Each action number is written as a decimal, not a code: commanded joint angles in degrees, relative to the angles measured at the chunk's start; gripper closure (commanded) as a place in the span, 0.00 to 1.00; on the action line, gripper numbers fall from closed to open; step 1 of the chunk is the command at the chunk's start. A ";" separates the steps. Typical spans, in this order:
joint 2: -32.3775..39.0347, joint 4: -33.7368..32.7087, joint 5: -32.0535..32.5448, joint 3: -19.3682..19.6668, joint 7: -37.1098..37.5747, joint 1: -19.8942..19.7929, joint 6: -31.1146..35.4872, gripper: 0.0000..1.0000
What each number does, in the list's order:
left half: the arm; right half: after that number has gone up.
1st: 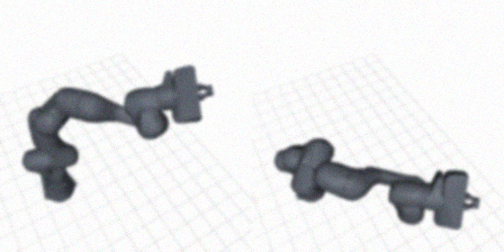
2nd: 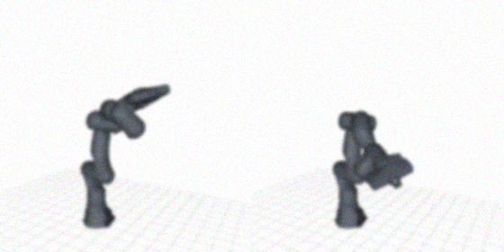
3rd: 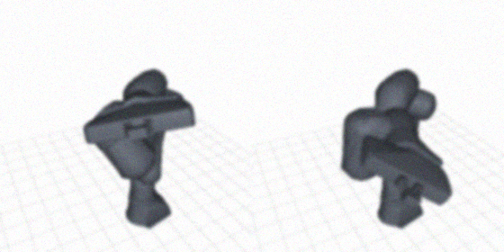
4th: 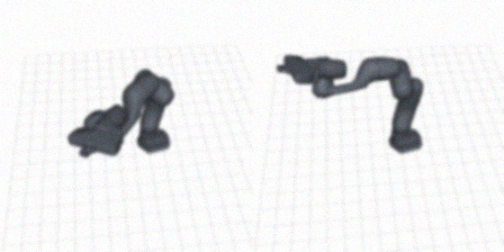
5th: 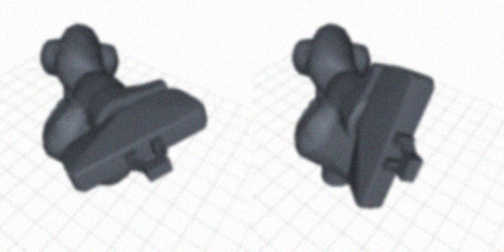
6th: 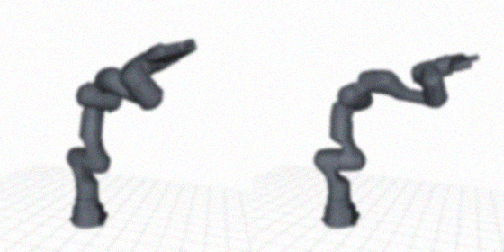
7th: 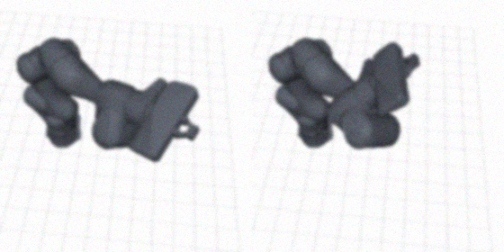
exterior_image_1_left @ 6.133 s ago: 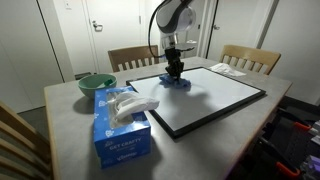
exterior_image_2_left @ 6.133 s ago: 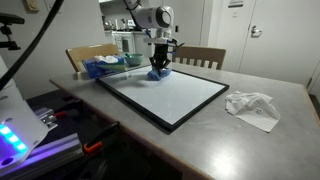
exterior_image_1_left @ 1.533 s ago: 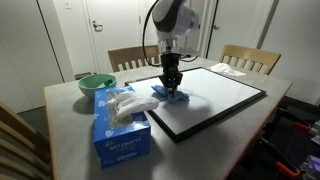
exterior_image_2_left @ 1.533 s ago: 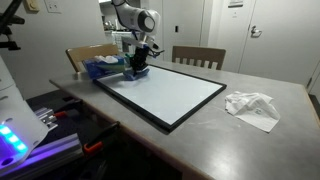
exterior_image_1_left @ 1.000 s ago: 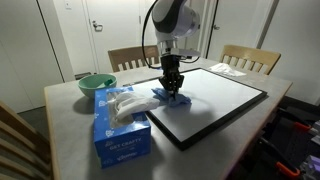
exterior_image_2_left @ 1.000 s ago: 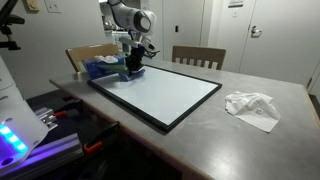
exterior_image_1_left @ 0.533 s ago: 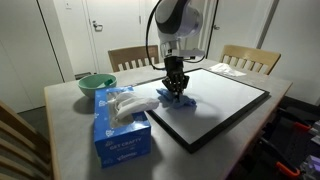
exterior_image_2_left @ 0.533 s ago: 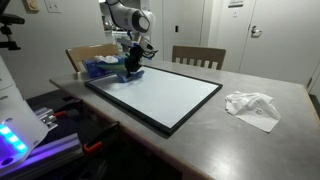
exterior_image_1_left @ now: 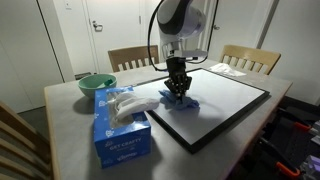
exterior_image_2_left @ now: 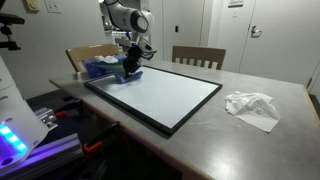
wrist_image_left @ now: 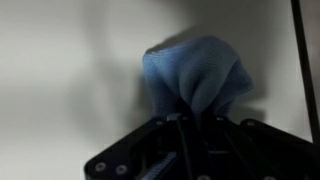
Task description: Use the blue cloth to wipe the whiteboard
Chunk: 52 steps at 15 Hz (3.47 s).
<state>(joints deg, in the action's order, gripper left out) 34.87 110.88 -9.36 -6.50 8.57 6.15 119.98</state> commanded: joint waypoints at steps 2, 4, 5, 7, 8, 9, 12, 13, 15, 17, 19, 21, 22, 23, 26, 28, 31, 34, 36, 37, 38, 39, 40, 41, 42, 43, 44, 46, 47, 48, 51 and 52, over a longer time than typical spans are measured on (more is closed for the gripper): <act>-0.20 4.52 -0.47 -0.21 -0.55 0.94 0.25 0.97; -0.08 4.91 -0.47 -0.53 -0.71 1.16 -0.33 0.97; -0.09 5.25 -0.59 -0.65 -0.68 1.25 -0.30 0.97; -0.01 5.95 -0.99 -1.06 -1.08 1.29 -0.28 0.97; -0.29 6.73 -1.27 -1.35 -1.09 1.38 -0.31 0.97; -0.40 7.12 -1.39 -1.54 -1.03 1.44 -0.60 0.97; -0.84 8.77 -1.50 -2.03 -0.34 1.98 -2.90 0.97; -0.91 9.40 -1.58 -2.23 -0.35 2.19 -3.28 0.97; -0.99 10.69 -1.87 -2.51 -0.36 2.69 -3.67 0.97; -1.04 11.41 -2.14 -2.66 -0.98 2.84 -3.31 0.97; -1.14 11.79 -2.62 -2.86 -1.23 2.96 -2.62 0.97; -1.28 11.58 -2.81 -3.10 -1.23 3.29 -2.27 0.97; -1.23 11.05 -2.90 -3.40 -1.23 3.52 -2.47 0.97; -0.99 10.35 -2.77 -3.65 -1.33 3.77 -2.95 0.97; 0.04 8.83 -2.64 -4.50 -2.29 4.44 -3.53 0.97; 0.82 7.65 -2.55 -4.91 -2.93 4.95 -4.05 0.97; 1.87 5.93 -2.01 -5.18 -3.25 5.84 -4.68 0.97; 2.67 4.54 -1.74 -4.81 -3.45 5.99 -5.84 0.97; 2.59 4.27 -0.95 -4.24 -3.22 6.05 -6.13 0.97; 2.63 4.13 -0.73 -4.03 -3.29 5.98 -6.26 0.97; 2.70 3.83 -0.54 -3.73 -3.35 5.79 -6.46 0.97; 2.78 3.53 -0.57 -3.59 -3.55 5.57 -6.63 0.97; 2.96 3.03 -0.55 -3.39 -3.64 5.39 -6.93 0.97; 3.14 2.48 -0.44 -3.21 -3.81 5.28 -7.23 0.97; 3.42 1.68 -0.34 -2.94 -3.93 5.13 -7.69 0.97; 3.76 0.87 -0.18 -2.66 -3.95 5.11 -8.01 0.97; 4.05 0.02 -0.06 -2.37 -4.14 4.98 -8.36 0.97; 4.90 -2.23 0.16 -1.80 -4.60 4.78 -8.91 0.97; 5.46 -3.40 0.27 -1.60 -4.94 4.69 -9.21 0.97; 6.21 -4.97 0.40 -1.38 -5.23 4.62 -9.76 0.97; 8.82 -9.75 0.62 -1.11 -6.62 4.40 -11.67 0.97; 9.73 -11.51 0.91 -1.07 -6.93 4.48 -12.61 0.97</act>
<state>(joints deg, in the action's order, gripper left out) 39.14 106.11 -10.13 -7.85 3.48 11.08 108.48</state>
